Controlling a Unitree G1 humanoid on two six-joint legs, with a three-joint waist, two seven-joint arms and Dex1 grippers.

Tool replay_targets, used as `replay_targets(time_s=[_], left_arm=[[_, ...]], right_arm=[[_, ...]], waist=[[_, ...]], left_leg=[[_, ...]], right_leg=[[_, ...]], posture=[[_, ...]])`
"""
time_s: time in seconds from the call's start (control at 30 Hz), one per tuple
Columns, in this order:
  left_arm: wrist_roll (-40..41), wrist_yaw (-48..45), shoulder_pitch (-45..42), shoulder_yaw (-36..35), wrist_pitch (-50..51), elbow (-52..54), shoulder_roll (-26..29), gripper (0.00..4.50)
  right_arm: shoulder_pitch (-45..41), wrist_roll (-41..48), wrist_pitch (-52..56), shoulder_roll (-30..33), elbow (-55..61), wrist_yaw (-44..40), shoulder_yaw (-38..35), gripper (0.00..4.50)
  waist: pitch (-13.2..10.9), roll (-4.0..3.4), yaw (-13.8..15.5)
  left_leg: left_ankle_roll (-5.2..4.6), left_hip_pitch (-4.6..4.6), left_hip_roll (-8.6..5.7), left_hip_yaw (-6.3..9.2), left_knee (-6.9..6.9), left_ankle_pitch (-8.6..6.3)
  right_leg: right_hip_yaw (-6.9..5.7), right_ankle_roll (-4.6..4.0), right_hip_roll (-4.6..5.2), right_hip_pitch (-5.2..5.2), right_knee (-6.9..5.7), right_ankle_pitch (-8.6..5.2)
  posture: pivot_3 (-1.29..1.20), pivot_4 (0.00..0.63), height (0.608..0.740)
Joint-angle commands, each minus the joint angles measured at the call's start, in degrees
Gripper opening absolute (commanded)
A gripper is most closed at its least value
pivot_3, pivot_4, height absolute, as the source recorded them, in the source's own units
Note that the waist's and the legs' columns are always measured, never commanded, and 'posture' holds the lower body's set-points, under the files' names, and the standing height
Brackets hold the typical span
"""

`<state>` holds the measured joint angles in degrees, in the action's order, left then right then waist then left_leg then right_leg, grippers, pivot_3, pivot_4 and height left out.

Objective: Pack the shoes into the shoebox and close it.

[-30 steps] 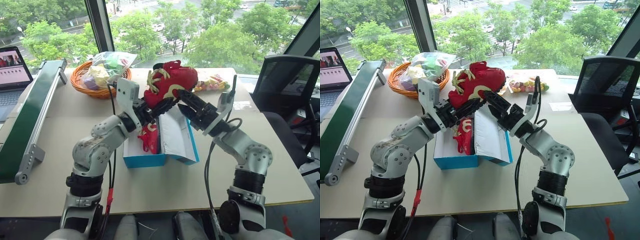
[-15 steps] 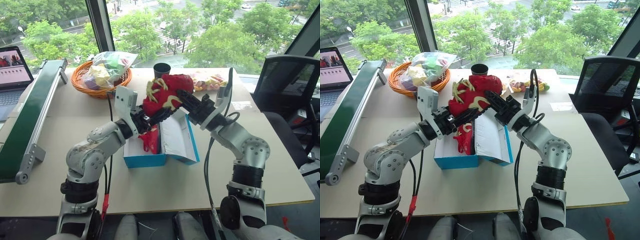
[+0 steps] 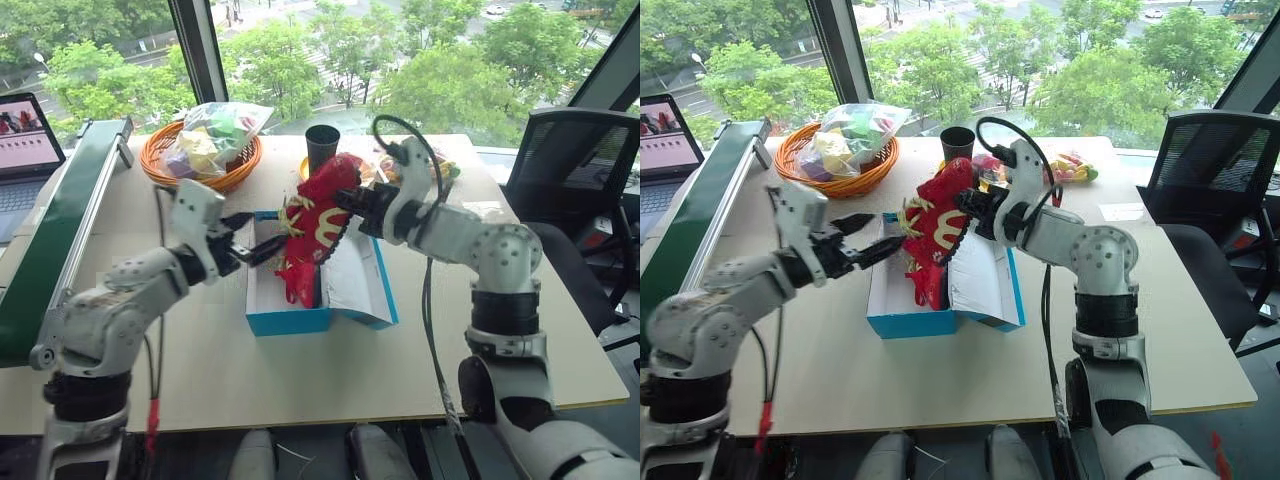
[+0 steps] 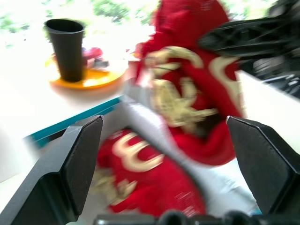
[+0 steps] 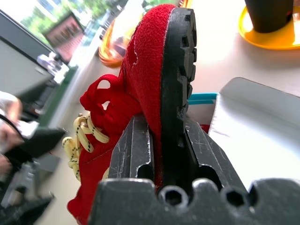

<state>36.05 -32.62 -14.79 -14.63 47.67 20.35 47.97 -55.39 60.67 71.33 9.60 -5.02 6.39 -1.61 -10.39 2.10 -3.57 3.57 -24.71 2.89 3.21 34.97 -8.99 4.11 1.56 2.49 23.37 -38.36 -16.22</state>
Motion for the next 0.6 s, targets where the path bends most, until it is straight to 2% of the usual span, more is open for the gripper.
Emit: replay_targets(time_s=[0.03,0.23,0.4,0.47,0.5,0.6], left_arm=[[1.3,-1.9,1.7,-3.8,-0.3,5.0,1.6,4.50],[2.4,-1.4,6.5,-5.9,1.5,11.5,1.6,4.50],[4.3,-0.1,7.7,-8.2,3.7,14.1,1.2,4.50],[4.1,0.6,8.2,-8.3,4.3,14.7,1.2,4.50],[4.1,0.9,8.2,-8.4,4.5,14.9,1.2,4.50],[4.6,1.8,8.1,-8.3,4.9,15.2,0.9,4.50]], right_arm=[[-0.5,-4.1,-0.9,-0.5,-1.7,-4.4,1.5,0.32],[-0.6,-14.5,-4.3,-1.1,-6.5,-10.9,8.0,0.32],[-2.0,-20.7,-6.7,-2.8,-12.0,-15.9,10.4,0.32],[-2.0,-23.9,-8.3,-3.1,-13.4,-18.2,12.8,1.30],[-2.1,-25.2,-8.8,-3.3,-14.0,-19.2,13.6,1.49],[-2.8,-27.9,-9.8,-3.9,-15.1,-21.3,13.9,2.48]], waist=[[0.0,-0.01,0.6],[0.0,-0.02,0.9],[0.0,-0.02,0.9],[0.0,-0.02,0.8],[0.0,-0.02,0.8],[0.0,-0.02,0.8]], left_leg=[[0.00,-0.02,-0.01,0.00,0.02,0.00],[0.00,-0.02,0.02,-0.02,0.02,0.00],[0.00,-0.02,0.02,-0.03,0.03,0.00],[0.00,-0.02,0.02,-0.03,0.02,0.00],[0.00,-0.02,0.02,-0.03,0.01,0.00],[0.00,-0.01,0.02,-0.03,0.01,0.00]], right_leg=[[-0.01,0.00,0.01,0.00,0.00,0.00],[0.00,-0.01,0.00,0.03,0.01,0.01],[0.00,-0.01,0.00,0.03,-0.01,0.01],[0.00,-0.01,0.00,0.04,-0.01,0.01],[0.00,-0.01,0.00,0.04,-0.01,0.01],[0.00,-0.01,-0.01,0.06,-0.02,0.01]], posture=[[0.00,0.150,0.734],[0.00,0.150,0.734],[0.00,0.150,0.734],[0.00,0.150,0.734],[0.00,0.150,0.734],[0.00,0.150,0.734]])
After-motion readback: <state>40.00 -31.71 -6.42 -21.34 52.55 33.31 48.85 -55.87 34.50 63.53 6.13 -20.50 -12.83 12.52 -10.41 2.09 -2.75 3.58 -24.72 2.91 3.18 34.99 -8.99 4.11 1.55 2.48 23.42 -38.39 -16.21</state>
